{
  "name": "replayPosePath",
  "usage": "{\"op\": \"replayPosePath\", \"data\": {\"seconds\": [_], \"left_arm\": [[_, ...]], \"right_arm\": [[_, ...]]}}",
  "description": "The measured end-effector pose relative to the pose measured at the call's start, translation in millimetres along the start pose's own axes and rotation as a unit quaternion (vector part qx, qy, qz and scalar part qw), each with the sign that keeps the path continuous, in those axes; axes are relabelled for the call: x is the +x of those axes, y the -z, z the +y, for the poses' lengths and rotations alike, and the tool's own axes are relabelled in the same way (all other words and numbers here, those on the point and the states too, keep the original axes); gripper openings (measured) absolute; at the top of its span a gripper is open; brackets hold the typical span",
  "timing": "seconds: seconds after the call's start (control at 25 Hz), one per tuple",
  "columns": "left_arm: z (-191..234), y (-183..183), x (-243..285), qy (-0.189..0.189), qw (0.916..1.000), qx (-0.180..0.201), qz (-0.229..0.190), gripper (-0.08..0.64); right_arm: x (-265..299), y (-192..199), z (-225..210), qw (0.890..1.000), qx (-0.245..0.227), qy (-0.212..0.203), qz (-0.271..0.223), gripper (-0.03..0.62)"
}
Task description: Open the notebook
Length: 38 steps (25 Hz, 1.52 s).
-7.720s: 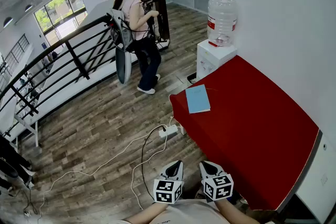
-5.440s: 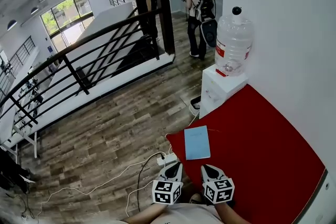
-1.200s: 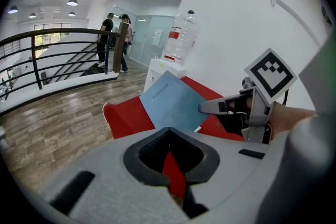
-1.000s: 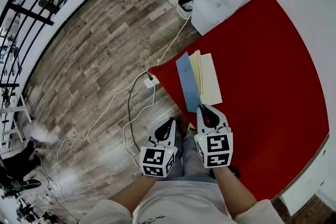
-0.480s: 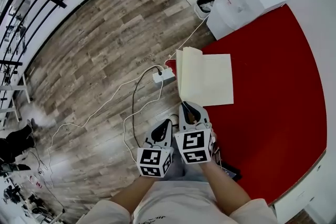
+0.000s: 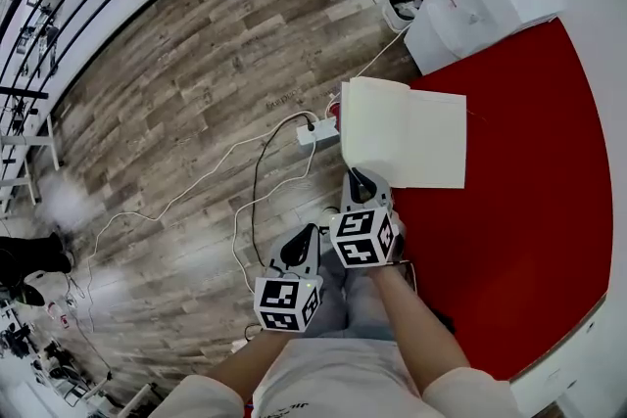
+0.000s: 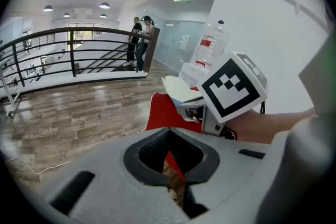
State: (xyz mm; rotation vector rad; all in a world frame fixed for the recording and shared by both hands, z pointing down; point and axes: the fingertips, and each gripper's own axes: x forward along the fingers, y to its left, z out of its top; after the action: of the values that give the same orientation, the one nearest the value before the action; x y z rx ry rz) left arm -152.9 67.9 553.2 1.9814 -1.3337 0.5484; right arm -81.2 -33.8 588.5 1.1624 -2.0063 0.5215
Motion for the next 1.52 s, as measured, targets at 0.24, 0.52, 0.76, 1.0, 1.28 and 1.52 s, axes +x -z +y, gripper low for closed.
{"op": "replayPosePath", "data": {"seconds": [0.24,0.52,0.76,1.0,1.28,1.52], "left_arm": [[3,5,6,0.004,1.0000,-0.004,0.005,0.006],[-2,4,15,0.015,0.9999,-0.004,0.006,0.006],[-3,7,18,0.019,0.9997,-0.004,0.012,0.006],[-5,12,18,0.020,0.9997,-0.003,0.015,0.007],[-7,13,18,0.019,0.9997,-0.001,0.017,0.007],[-12,15,17,0.021,0.9996,0.002,0.018,0.007]], "right_arm": [[6,21,-37,0.999,0.023,0.034,0.026,0.018],[14,28,-41,0.998,0.027,0.035,0.042,0.020],[16,28,-41,0.998,0.031,0.037,0.039,0.021],[15,28,-37,0.997,0.074,0.028,0.024,0.048],[16,26,-26,0.992,0.128,-0.012,0.008,0.130],[17,30,-27,0.990,0.137,-0.020,0.001,0.149]]}}
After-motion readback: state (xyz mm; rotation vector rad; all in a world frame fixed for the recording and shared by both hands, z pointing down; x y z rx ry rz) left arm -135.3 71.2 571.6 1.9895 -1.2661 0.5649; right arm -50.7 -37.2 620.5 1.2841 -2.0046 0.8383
